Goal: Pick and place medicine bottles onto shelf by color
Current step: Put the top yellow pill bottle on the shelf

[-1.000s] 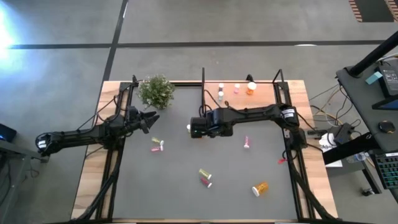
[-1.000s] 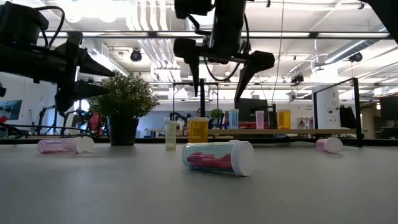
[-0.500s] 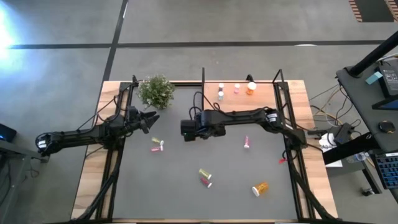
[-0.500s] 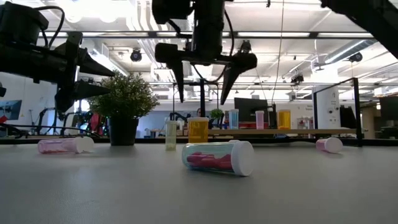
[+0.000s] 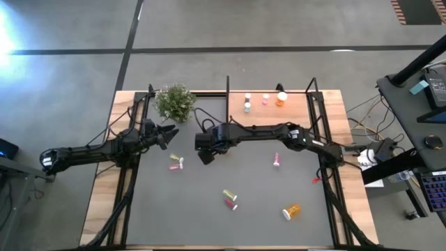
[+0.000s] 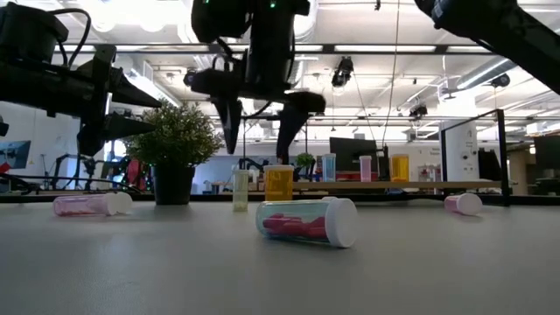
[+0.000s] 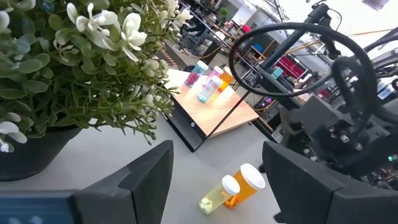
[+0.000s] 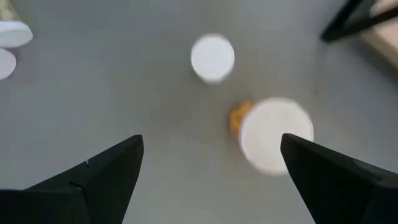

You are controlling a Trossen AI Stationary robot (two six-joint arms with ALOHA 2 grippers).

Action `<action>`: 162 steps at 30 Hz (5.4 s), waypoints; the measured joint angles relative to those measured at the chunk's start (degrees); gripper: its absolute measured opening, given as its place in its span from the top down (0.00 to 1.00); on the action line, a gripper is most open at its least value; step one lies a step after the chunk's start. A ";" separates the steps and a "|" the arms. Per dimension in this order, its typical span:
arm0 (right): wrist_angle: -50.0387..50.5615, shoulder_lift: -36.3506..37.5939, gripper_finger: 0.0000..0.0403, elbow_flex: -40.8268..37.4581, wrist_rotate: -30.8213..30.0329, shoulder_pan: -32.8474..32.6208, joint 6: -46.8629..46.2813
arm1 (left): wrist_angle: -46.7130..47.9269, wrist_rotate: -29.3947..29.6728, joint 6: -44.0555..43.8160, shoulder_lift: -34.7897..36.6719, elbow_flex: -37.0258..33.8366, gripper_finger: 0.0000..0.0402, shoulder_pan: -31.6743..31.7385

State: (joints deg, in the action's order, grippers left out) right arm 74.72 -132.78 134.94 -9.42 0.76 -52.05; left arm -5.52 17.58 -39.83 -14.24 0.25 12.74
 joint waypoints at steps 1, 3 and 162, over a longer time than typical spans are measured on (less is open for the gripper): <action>-0.75 -0.09 0.08 -0.01 -0.26 0.15 0.89 | -0.01 -0.01 0.00 0.00 0.00 0.43 0.00; -1.67 -0.10 0.08 -0.01 -1.61 0.49 2.68 | -0.02 0.00 0.00 0.00 0.00 0.43 0.01; 9.59 50.58 0.71 -55.46 -9.49 24.75 -86.66 | 0.00 -0.02 0.00 -0.35 0.00 0.43 0.01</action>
State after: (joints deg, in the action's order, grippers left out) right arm 84.30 -82.19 79.48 -18.91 25.51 -138.72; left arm -5.52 17.56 -39.83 -14.59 0.25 12.75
